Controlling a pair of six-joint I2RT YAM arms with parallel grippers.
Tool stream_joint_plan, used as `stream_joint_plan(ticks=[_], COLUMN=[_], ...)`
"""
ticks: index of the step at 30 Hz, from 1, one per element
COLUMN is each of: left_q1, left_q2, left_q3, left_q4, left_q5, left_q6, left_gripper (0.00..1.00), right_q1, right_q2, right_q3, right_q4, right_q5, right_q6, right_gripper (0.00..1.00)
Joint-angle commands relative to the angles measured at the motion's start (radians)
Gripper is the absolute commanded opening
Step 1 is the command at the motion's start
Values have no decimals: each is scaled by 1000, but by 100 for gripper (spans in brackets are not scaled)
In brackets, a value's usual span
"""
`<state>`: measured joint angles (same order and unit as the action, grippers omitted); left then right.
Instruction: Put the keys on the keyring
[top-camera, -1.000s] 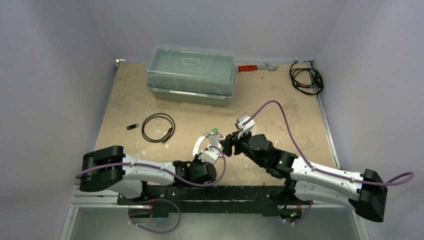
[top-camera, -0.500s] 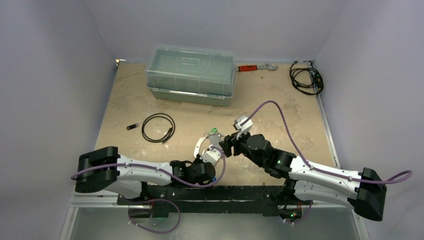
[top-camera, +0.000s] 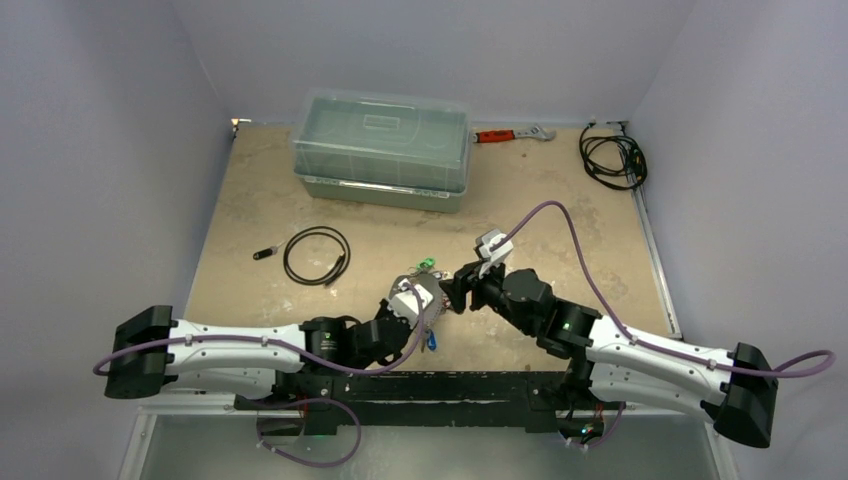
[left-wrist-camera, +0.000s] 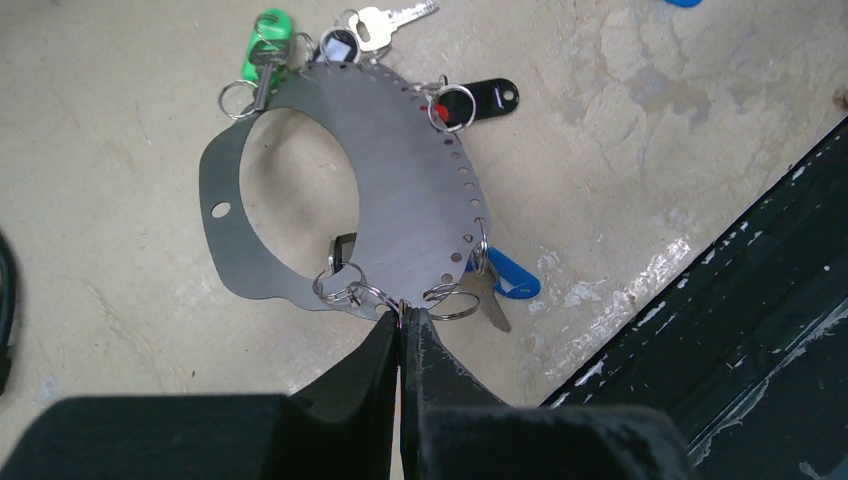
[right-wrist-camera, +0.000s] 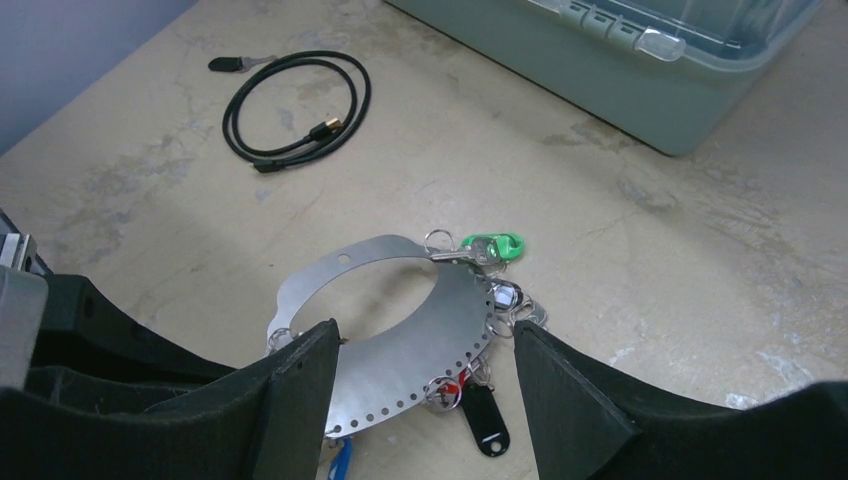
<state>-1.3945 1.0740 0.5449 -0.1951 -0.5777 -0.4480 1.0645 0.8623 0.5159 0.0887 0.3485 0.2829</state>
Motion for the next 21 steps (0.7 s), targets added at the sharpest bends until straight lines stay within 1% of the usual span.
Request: stream_joint_plan(ticks=[1, 7, 11, 16, 18, 21], left_q1=[-3, -6, -11, -15, -17, -18], left_q2=[-91, -182, -230, -284, -306, -344], left_q3=[46, 90, 103, 60, 39, 11], left_q4=[-37, -54, -16, 112, 171, 280], left_q5=[-38, -45, -26, -17, 30, 93], left_q6=[59, 161, 267, 431, 523, 602], left_gripper=[0, 0, 0, 0, 0, 0], right_q1=[-5, -5, -5, -5, -5, -5], right_q2=[-57, -118, -148, -190, -207, -228], right_q3=[29, 5, -3, -35, -45, -60], right_q4=[52, 121, 166, 244, 268, 317], right_q5=[-27, -113, -204, -303, -341, -404], right_q6=[-22, -54, -86, -158, -188, -210], right_gripper=[68, 68, 68, 68, 68, 68])
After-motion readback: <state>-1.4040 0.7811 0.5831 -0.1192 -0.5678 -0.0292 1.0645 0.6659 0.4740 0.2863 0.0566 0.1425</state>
